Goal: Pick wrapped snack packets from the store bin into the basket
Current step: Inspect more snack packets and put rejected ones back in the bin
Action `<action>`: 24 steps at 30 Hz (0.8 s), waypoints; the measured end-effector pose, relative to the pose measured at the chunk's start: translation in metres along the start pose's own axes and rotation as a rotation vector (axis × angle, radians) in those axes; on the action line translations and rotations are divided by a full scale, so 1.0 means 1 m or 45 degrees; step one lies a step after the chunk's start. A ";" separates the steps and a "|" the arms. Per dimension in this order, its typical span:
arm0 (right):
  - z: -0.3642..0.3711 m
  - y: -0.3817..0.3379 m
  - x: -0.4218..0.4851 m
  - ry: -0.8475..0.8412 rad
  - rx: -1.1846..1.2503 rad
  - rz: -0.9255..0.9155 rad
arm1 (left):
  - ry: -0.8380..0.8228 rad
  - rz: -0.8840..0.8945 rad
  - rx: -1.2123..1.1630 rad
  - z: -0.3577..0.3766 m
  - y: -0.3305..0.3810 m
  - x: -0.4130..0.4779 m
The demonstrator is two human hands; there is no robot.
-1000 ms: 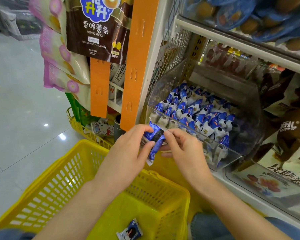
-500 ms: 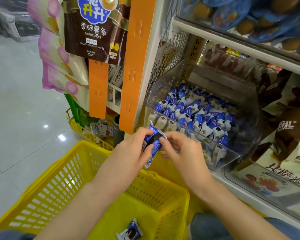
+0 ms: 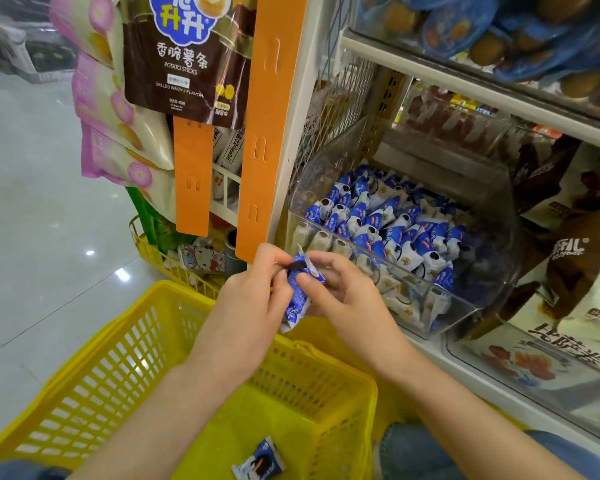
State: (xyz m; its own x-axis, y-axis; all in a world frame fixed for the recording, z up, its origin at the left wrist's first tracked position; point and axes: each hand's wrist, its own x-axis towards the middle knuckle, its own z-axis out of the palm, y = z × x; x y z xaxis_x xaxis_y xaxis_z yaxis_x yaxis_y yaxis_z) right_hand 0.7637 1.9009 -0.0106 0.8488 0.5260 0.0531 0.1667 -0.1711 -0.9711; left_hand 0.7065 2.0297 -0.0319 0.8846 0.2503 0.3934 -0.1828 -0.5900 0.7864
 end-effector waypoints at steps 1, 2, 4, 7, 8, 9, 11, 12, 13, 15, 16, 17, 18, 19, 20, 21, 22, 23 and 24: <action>0.000 0.000 0.001 0.001 -0.014 -0.004 | 0.005 -0.007 -0.006 0.000 -0.001 0.000; 0.001 0.001 0.001 0.006 -0.033 -0.006 | 0.007 -0.016 -0.013 0.001 -0.001 0.000; 0.001 0.001 0.002 0.022 -0.069 -0.009 | 0.010 -0.030 -0.027 0.002 -0.001 0.000; 0.002 0.001 0.003 0.047 -0.119 0.002 | 0.011 -0.065 -0.073 0.003 -0.001 0.002; 0.002 0.001 0.003 0.057 -0.140 0.004 | -0.014 -0.099 -0.091 0.003 -0.001 0.002; 0.001 0.001 0.003 0.072 -0.163 0.004 | -0.051 -0.138 -0.085 0.004 -0.001 0.002; -0.001 0.002 0.005 0.097 -0.202 0.017 | -0.105 -0.168 -0.010 0.003 -0.001 0.001; -0.002 0.002 0.005 0.097 -0.206 0.023 | -0.107 -0.156 0.021 0.002 -0.001 0.001; -0.002 0.001 0.005 0.083 -0.191 0.026 | -0.098 -0.138 0.045 0.001 0.000 0.000; -0.001 0.000 0.005 0.023 -0.152 0.035 | -0.065 -0.095 0.108 -0.002 0.001 0.000; 0.000 0.000 0.004 -0.005 -0.149 0.041 | -0.047 -0.075 0.135 -0.003 0.001 -0.001; 0.000 0.000 0.004 -0.024 -0.148 0.046 | -0.032 -0.063 0.145 -0.004 0.001 -0.001; 0.001 0.000 0.004 -0.033 -0.143 0.048 | -0.022 -0.061 0.139 -0.004 0.001 -0.001; 0.000 0.000 0.004 -0.036 -0.137 0.047 | -0.014 -0.066 0.119 -0.004 0.002 -0.001; 0.000 0.001 0.005 -0.035 -0.142 0.039 | -0.009 -0.081 0.085 -0.004 0.002 -0.001; 0.000 0.000 0.005 -0.032 -0.164 0.030 | -0.006 -0.100 0.052 -0.003 0.001 0.000; 0.001 0.000 0.005 -0.026 -0.199 0.015 | 0.000 -0.113 0.035 -0.003 0.000 0.000; 0.001 0.001 0.005 -0.018 -0.233 0.003 | 0.011 -0.117 0.044 -0.003 0.000 0.000; 0.002 0.001 0.006 -0.010 -0.255 -0.006 | 0.026 -0.117 0.062 -0.002 -0.001 0.000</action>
State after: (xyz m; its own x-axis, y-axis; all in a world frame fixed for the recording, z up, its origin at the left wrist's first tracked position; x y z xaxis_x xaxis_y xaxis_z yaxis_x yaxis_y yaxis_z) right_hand 0.7680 1.9056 -0.0121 0.8441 0.5333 0.0552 0.2681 -0.3307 -0.9049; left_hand 0.7059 2.0320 -0.0314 0.8876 0.3207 0.3307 -0.0797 -0.6002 0.7959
